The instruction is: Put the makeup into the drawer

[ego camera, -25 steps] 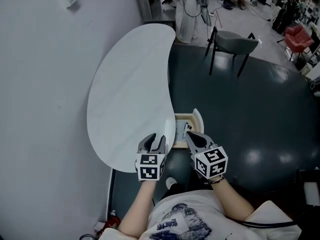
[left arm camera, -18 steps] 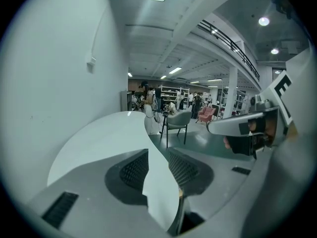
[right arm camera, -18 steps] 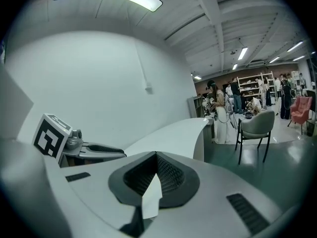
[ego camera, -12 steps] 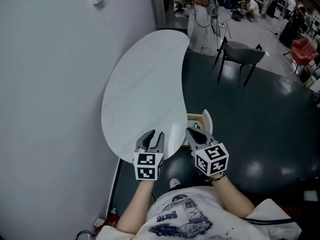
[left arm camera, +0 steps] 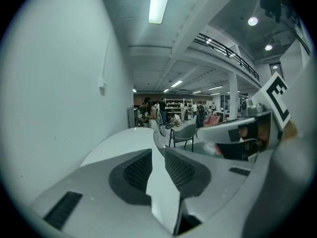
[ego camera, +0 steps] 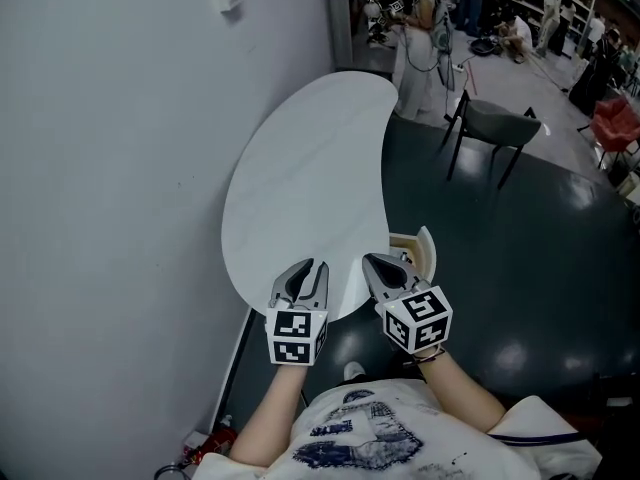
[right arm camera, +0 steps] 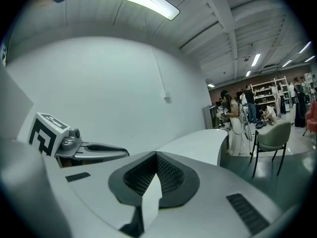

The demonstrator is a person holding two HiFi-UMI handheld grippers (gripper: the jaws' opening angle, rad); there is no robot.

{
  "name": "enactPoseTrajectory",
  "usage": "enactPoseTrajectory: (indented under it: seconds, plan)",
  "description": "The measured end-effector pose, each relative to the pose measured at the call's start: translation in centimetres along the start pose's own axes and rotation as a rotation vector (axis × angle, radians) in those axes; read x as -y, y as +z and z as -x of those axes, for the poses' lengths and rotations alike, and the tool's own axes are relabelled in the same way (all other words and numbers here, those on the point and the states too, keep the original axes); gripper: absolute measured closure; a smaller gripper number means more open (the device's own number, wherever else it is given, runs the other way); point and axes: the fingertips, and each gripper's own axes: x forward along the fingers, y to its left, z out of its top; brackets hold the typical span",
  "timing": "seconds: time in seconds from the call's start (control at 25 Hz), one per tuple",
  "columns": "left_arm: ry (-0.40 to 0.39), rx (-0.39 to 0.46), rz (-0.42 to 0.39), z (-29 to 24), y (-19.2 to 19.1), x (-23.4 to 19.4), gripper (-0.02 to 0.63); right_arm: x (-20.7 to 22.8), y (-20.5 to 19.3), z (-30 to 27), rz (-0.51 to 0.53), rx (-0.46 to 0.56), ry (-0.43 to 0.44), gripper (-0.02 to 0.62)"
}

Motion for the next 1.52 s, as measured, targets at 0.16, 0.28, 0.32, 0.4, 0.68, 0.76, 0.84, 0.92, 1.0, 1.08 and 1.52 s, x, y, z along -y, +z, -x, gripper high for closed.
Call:
enactPoseTrajectory:
  seconds: [0.16,0.28,0.32,0.4,0.68,0.76,0.84,0.92,1.0,1.08,1.52]
  plan:
    - [0.018,0.028,-0.004,1.6,0.6,-0.4,0.491,-1.0,0.1,0.4,0.010,0.008,0.005,0.575]
    - [0.028,0.049,-0.004,2.8,0.7,-0.6,0.505,-1.7,0.1,0.7,0.018,0.011,0.010,0.575]
    - [0.029,0.054,-0.003,3.2,0.7,-0.6,0.510,-2.0,0.2,0.8,0.020,0.011,0.011,0.575]
    - [0.019,0.057,0.003,3.8,1.0,-0.6,0.523,-2.6,0.6,1.1,0.024,0.016,0.011,0.575]
    - [0.005,0.076,0.012,4.2,0.9,-0.2,0.560,-3.3,0.3,1.8,0.035,0.024,0.024,0.575]
    - [0.002,0.081,0.010,4.2,1.1,-0.1,0.560,-3.3,0.6,1.9,0.042,0.033,0.021,0.575]
    - [-0.001,0.084,0.010,4.2,1.2,-0.1,0.559,-3.3,1.0,2.0,0.047,0.042,0.015,0.575]
    - [-0.009,0.081,0.012,4.0,1.2,0.2,0.560,-3.0,1.1,2.2,0.047,0.044,0.005,0.575]
    - [-0.020,0.078,0.011,3.7,1.1,0.5,0.560,-2.6,1.0,2.4,0.045,0.041,-0.004,0.575]
    - [-0.030,0.076,0.012,3.5,1.0,0.7,0.560,-2.3,0.9,2.3,0.050,0.034,-0.011,0.575]
    - [-0.033,0.079,-0.003,3.6,0.9,1.0,0.560,-2.3,0.4,2.6,0.065,0.027,-0.023,0.575]
